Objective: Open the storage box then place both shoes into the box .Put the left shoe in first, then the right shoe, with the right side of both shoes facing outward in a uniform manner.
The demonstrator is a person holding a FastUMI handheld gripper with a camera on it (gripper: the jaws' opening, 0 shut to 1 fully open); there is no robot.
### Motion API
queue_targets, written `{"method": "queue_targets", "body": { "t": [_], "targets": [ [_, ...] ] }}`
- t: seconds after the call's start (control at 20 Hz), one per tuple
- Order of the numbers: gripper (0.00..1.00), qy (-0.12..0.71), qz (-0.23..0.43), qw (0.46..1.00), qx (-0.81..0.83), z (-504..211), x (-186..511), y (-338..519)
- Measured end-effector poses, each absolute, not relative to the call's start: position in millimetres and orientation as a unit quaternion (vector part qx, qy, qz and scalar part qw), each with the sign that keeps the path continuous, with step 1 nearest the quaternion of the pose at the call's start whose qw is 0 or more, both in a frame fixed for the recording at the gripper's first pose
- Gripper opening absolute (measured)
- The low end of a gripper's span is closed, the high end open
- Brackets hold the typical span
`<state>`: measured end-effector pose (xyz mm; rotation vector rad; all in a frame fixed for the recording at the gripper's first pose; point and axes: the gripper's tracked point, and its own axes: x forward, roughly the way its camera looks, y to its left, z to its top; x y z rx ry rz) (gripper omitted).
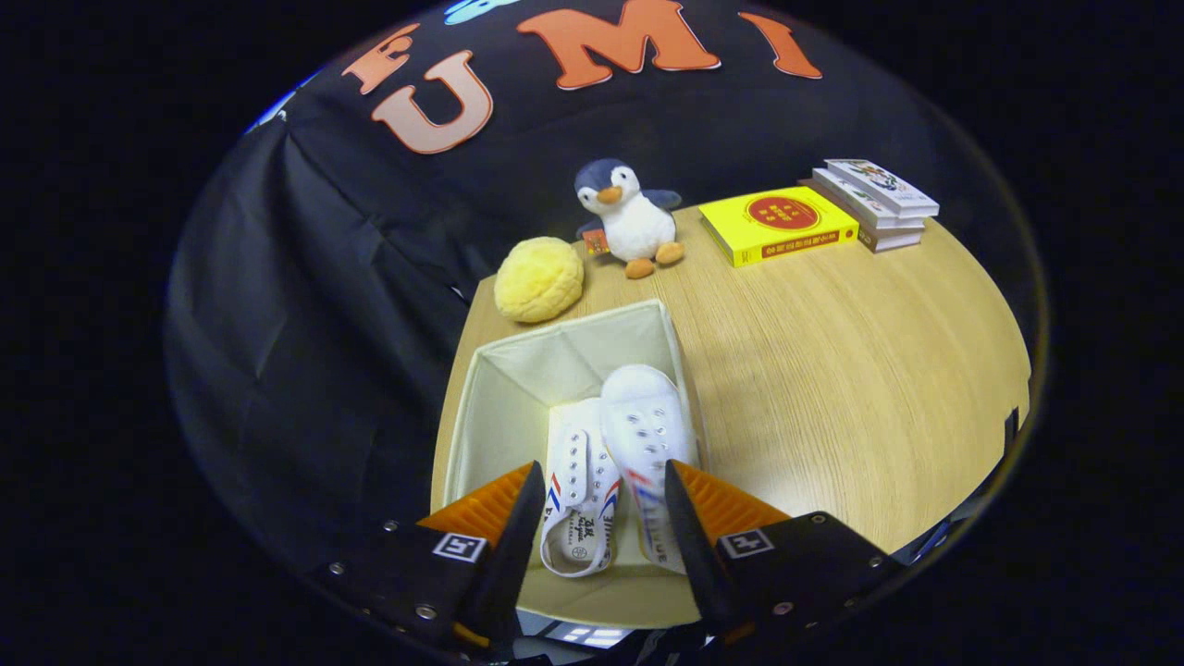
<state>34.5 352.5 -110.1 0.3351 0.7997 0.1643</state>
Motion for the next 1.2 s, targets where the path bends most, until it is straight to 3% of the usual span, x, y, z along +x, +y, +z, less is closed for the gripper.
{"method": "queue_targets", "body": {
  "t": [0.05,0.2,0.85,1.2],
  "targets": [
    [0.87,0.376,0.081,0.909,0.159,-99,37,347],
    [0.98,0.342,0.078,0.926,0.14,-68,44,327],
    [0.99,0.136,0.05,0.987,0.064,102,42,211],
    [0.98,0.063,0.018,0.997,0.045,145,21,135]
  ]
}}
